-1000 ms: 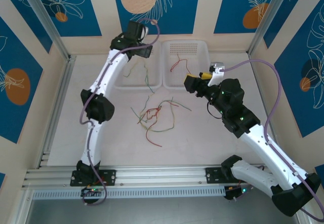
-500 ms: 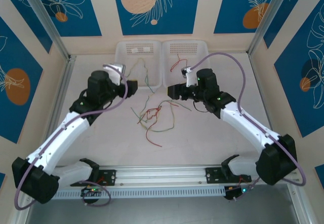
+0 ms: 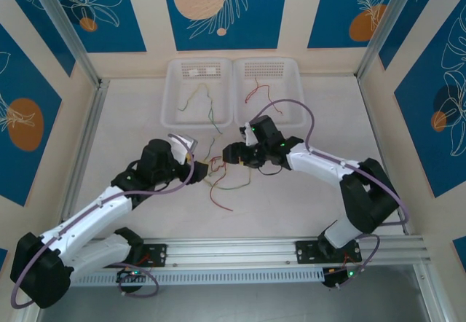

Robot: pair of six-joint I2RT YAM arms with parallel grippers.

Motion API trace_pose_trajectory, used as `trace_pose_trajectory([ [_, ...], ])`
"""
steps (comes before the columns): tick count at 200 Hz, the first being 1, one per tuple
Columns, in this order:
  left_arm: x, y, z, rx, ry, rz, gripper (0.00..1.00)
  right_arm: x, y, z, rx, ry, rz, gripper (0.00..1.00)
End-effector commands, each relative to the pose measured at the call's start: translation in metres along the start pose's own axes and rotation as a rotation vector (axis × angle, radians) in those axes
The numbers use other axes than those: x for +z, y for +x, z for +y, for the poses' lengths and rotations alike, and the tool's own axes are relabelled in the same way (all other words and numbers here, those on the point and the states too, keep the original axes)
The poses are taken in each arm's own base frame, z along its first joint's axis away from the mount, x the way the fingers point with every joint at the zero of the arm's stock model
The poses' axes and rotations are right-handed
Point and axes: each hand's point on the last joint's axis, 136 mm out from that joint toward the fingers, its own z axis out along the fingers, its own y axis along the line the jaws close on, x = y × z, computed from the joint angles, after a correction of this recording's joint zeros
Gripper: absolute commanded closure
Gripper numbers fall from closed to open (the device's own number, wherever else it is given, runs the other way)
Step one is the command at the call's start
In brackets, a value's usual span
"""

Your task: Untangle the cables

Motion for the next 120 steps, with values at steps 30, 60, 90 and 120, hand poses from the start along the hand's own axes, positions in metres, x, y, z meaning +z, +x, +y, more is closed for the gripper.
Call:
trace_pose_trajectory([
  [30,-0.007,0.005,0.016,-0.022,-0.098,-0.08,0.31,0.024,0.016,-0.014,0.139,0.052,0.075,0.4],
  [60,-0.01,0.004,0.021,-0.023,-0.127,-0.098,0.3,0.03,0.01,0.007,0.072,0.011,0.073,0.64],
  [90,-0.012,0.002,0.026,-0.025,-0.156,-0.101,0.3,0.024,0.007,0.012,0.047,0.032,0.061,0.81],
  [120,-0.013,-0.004,0.028,-0.021,-0.175,-0.119,0.3,0.016,0.008,0.011,0.042,0.042,0.064,0.98],
])
